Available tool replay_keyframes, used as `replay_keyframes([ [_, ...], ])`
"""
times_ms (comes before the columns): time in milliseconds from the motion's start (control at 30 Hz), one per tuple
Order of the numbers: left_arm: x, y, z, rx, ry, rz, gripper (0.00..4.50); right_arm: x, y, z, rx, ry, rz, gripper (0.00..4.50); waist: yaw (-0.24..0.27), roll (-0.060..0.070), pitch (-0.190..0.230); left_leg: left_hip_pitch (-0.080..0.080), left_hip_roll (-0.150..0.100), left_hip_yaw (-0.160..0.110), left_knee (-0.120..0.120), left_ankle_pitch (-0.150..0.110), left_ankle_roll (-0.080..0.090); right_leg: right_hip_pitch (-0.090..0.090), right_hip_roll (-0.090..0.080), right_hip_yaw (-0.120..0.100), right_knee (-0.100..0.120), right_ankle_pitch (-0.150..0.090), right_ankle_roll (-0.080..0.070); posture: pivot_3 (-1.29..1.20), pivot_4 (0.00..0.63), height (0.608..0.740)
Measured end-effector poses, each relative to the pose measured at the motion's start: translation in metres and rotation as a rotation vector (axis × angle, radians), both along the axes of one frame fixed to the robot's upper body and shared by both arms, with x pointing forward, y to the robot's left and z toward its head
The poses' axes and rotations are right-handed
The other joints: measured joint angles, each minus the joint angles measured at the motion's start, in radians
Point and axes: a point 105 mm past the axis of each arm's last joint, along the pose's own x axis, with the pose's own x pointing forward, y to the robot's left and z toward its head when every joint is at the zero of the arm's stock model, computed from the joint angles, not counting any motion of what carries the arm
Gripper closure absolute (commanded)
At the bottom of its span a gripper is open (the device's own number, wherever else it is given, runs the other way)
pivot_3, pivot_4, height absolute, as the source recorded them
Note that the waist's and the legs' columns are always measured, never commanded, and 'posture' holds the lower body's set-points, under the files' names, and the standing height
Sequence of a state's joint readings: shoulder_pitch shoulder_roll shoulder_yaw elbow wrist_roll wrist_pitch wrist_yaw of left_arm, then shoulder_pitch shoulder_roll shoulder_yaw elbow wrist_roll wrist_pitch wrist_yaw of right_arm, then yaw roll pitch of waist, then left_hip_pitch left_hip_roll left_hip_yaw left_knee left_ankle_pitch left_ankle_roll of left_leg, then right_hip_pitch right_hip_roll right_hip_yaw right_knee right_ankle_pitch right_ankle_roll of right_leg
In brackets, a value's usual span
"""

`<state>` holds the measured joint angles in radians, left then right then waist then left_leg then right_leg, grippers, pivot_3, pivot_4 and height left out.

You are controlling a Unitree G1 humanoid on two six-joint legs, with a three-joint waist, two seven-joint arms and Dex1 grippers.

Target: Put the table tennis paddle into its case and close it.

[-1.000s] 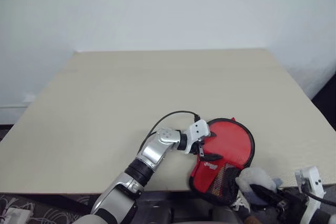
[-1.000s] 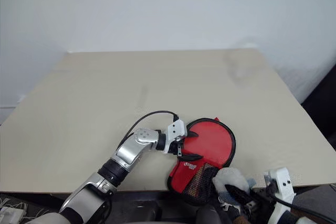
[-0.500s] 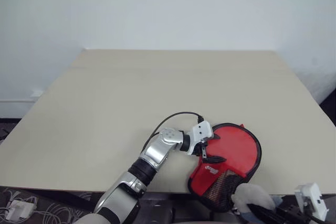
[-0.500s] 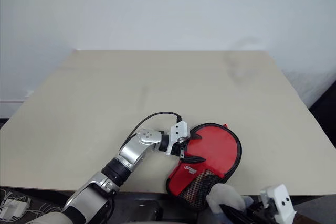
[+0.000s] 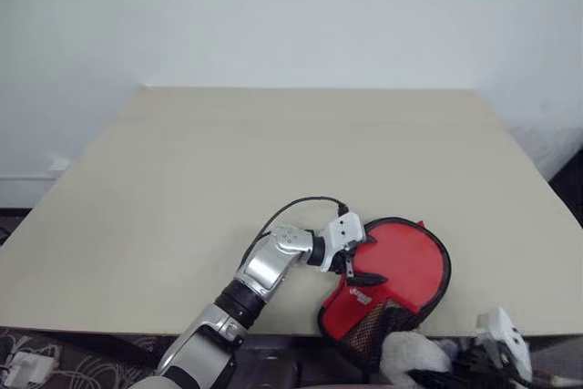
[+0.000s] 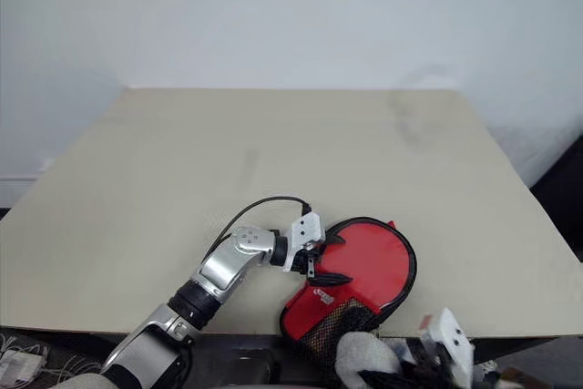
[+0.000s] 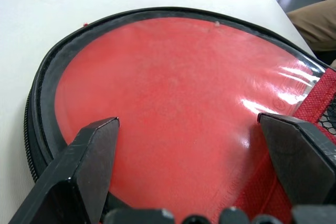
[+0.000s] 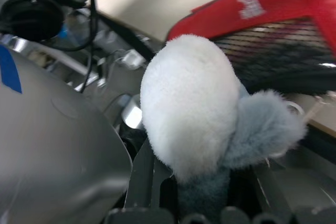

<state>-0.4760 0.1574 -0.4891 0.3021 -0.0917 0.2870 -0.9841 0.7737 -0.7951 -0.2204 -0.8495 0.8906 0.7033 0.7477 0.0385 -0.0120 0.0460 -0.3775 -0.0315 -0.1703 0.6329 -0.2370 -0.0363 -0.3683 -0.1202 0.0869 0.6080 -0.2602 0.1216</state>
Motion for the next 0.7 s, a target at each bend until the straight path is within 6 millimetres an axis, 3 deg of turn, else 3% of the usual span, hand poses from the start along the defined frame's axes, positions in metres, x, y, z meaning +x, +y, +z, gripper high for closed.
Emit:
replay_keyframes([
  [200,0.015,0.008,0.012,-0.097,0.197,0.135,0.0,0.05,0.012,-0.001,0.028,-0.044,0.008,4.09,-0.013,0.0,0.002,-0.001,0.002,0.0,0.008,-0.002,-0.004,0.0,0.001,-0.002,0.002,0.0,0.0,0.0,0.0,0.74],
  [333,0.045,0.027,0.033,-0.158,0.242,0.259,0.0,0.066,0.021,-0.004,0.05,-0.051,-0.014,4.09,-0.014,-0.003,0.006,-0.002,0.004,0.0,0.008,0.0,0.0,-0.004,0.004,-0.002,0.008,0.001,0.0,0.0,0.0,0.74],
  [467,0.068,0.038,0.057,-0.196,0.189,0.317,0.0,0.071,0.042,-0.004,0.085,-0.067,-0.009,4.1,-0.02,-0.003,0.007,-0.001,0.003,0.0,0.005,0.0,0.0,-0.004,0.003,-0.001,0.012,0.003,0.002,0.0,0.0,0.74],
  [700,0.062,0.033,0.057,-0.193,0.202,0.27,0.0,0.065,0.05,-0.001,0.072,-0.078,0.025,4.1,-0.034,-0.004,0.008,0.0,0.003,0.0,0.006,0.001,-0.001,-0.004,0.004,-0.001,0.015,0.003,0.002,0.0,0.0,0.74],
])
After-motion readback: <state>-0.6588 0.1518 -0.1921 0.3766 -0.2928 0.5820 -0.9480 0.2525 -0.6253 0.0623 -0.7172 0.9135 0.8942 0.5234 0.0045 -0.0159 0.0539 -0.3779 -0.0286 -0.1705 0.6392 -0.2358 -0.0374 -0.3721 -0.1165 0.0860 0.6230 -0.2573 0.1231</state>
